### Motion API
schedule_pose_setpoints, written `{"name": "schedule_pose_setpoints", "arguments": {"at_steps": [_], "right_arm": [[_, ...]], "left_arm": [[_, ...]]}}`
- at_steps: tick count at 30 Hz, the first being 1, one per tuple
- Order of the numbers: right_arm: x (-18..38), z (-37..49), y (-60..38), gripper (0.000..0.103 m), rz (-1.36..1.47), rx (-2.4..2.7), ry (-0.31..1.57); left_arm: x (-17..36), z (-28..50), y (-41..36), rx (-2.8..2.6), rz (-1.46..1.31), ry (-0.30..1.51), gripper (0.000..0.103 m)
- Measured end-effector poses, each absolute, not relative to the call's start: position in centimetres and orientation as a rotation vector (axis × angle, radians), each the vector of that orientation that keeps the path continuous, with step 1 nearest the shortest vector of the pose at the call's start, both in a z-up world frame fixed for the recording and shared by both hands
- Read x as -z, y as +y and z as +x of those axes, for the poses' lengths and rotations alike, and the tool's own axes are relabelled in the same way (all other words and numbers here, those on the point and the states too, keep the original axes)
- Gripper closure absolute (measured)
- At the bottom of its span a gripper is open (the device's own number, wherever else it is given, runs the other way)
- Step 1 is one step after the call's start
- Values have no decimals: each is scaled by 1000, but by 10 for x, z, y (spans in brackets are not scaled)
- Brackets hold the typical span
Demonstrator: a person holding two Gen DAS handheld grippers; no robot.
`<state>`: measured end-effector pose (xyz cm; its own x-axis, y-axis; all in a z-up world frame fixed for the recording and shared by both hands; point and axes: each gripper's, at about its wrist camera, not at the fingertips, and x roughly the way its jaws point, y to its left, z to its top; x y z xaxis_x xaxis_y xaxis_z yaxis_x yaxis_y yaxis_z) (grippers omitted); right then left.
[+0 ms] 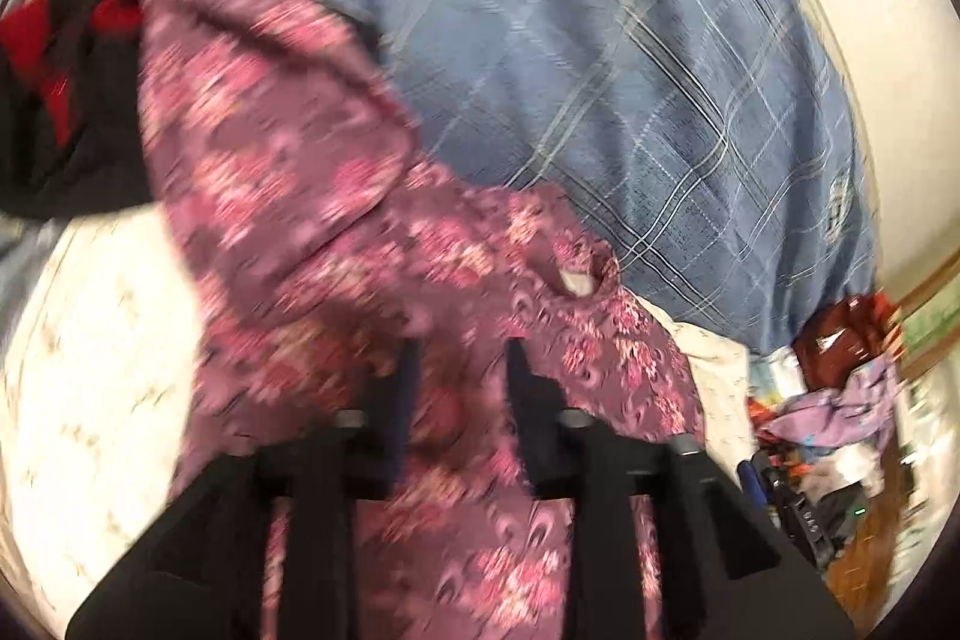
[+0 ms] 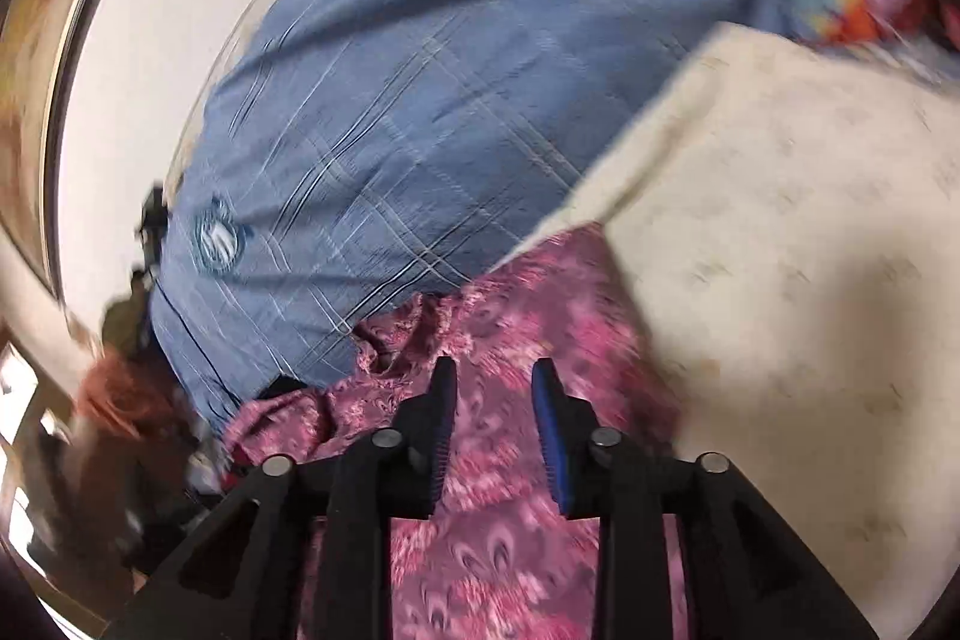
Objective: Fold small clothes
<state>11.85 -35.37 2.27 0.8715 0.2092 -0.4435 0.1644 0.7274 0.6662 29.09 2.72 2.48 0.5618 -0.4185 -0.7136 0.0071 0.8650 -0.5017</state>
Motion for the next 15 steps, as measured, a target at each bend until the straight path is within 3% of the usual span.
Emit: {"name": "schedule_pose_setpoints", "arguments": {"at_steps": [1, 7, 8, 15], "right_arm": [[-23, 129, -348, 74, 737, -33, 538], [24, 179, -331, 76, 644, 13, 728], [35, 176, -331, 82, 634, 13, 711], [35, 167, -328, 79, 615, 11, 671]], "left_arm": [[-24, 297, 17, 261, -453, 953, 58], [42, 328, -27, 217, -326, 1153, 60], [54, 326, -28, 212, -315, 1134, 60], [57, 327, -31, 255, -282, 1092, 54]]}}
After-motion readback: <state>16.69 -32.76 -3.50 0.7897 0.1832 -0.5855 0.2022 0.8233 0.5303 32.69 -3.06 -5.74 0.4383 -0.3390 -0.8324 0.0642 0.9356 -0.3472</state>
